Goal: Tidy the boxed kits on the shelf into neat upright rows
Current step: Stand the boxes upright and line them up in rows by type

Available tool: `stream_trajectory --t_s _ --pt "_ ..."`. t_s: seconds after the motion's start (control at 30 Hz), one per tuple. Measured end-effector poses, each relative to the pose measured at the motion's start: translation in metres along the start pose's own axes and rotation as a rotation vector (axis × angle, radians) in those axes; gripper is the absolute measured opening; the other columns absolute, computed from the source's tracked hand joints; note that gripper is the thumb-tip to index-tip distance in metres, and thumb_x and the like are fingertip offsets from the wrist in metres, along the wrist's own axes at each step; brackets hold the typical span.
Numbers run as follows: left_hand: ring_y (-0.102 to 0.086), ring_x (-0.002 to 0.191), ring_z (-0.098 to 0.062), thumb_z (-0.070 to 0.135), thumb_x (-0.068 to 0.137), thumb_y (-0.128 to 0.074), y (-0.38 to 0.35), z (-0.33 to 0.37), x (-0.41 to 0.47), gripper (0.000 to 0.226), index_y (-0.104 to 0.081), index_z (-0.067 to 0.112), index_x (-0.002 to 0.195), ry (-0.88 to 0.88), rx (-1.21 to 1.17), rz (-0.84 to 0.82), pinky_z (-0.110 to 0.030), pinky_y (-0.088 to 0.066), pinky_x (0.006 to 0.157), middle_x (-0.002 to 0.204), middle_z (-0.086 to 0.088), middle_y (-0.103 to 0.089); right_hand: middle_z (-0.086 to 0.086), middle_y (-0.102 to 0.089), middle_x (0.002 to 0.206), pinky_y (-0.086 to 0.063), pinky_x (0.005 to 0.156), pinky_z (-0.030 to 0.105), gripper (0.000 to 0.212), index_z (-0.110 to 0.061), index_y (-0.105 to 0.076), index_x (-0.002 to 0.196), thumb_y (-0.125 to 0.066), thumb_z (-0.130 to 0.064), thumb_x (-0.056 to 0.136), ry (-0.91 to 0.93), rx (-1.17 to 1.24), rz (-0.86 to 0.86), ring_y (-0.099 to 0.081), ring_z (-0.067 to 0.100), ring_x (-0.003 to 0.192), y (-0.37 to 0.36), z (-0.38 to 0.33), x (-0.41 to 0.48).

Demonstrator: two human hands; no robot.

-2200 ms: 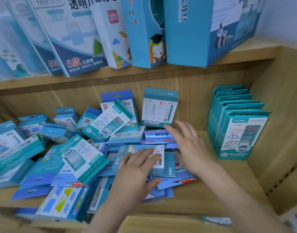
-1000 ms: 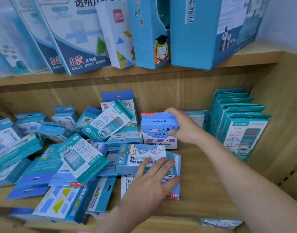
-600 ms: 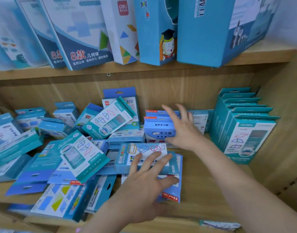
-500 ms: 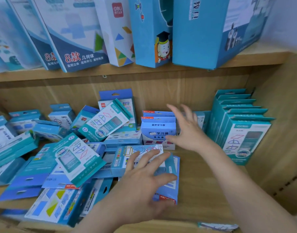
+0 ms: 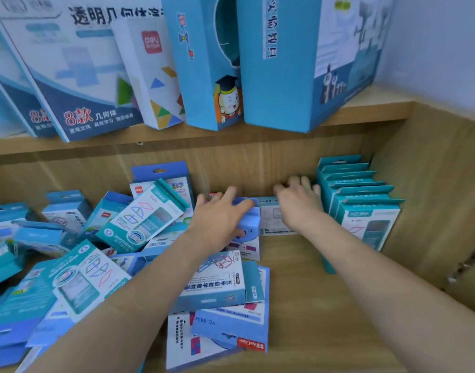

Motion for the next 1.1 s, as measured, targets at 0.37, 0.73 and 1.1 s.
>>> stream_trajectory --t_s 0.37,0.73,1.1 --pt "-0.046 0.119 -0.023 0.040 0.086 -0.062 0.001 -0.004 -0.001 0.059 -0.032 0.037 0.136 -0.046 0.003 0.063 -0.040 -0.028 0.085 0.143 0.000 -0.030 0.002 -0.062 0.114 -0.037 0.086 0.040 0.033 -0.027 -0.053 0.121 -0.061 -0.026 0.088 0.088 0.200 0.285 -0.055 0.027 0.107 0.041 -0.006 -0.011" --pt "-0.032 0.125 -0.026 0.047 0.087 -0.057 0.005 -0.007 0.003 0.057 -0.036 0.035 0.139 0.112 -0.251 0.015 -0.042 -0.030 0.096 0.136 -0.001 -0.038 -0.002 -0.056 0.110 -0.044 0.085 0.029 0.037 -0.020 -0.057 0.126 -0.062 -0.018 0.090 -0.074 0.680 0.576 -0.050 0.012 0.100 0.078 0.026 -0.087" --pt "-0.069 0.081 -0.027 0.028 0.096 -0.044 0.068 0.006 -0.062 0.033 -0.067 0.005 0.105 0.532 -2.166 -0.129 -0.036 -0.058 0.064 0.105 -0.021 -0.070 -0.004 -0.050 0.126 -0.032 0.102 0.056 0.035 -0.024 -0.052 0.104 -0.059 -0.002 0.077 0.490 0.565 0.788 -0.034 0.019 0.137 0.058 0.014 -0.147"
Point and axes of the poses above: each hand's wrist, its own x-axis towards the middle knuckle, its own y-axis out of the back of the hand, z = x × y, the point moved 2 cm from there along x, towards the middle knuckle
